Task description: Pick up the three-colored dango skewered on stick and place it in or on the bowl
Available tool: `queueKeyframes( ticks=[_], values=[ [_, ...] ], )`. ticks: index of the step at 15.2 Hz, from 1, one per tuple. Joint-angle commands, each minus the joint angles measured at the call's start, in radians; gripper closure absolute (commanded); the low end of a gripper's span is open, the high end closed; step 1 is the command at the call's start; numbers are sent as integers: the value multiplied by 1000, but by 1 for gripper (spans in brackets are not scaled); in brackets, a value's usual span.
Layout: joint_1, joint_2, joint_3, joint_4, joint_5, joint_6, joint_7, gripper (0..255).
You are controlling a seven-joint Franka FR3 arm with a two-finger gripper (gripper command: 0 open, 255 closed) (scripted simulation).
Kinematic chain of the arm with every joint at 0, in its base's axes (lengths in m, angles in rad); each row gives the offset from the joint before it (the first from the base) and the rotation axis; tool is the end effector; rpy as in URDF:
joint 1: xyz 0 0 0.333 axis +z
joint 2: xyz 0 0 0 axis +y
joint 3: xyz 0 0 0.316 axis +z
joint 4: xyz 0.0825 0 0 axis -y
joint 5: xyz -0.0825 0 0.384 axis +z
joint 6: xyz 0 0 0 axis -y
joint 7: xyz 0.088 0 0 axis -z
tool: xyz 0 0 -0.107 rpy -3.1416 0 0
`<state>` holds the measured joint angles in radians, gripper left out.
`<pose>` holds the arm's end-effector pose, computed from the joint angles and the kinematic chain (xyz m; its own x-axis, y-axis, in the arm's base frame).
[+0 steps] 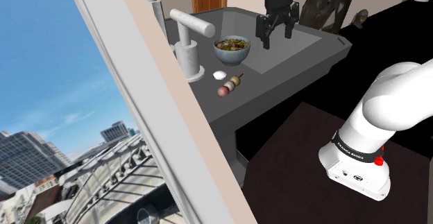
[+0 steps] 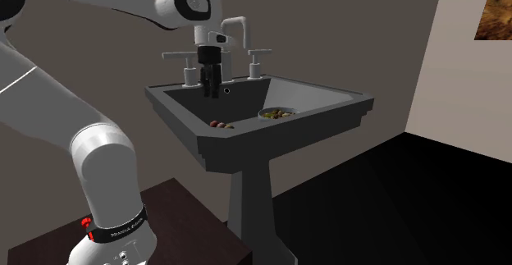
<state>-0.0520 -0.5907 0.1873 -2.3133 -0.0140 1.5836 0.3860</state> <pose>0.3546 0.0576 0.5428 0.9526 -0.2904 -0.0909 -0.2733 -0.9479 0.1637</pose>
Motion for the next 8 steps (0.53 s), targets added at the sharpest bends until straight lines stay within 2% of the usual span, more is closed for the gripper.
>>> queueKeyframes(
  ticks=[1,8],
  values=[
    [-21,83,32,35,18,41,102,0],
    [-83,364,106,189,29,146,424,0]
  ],
)
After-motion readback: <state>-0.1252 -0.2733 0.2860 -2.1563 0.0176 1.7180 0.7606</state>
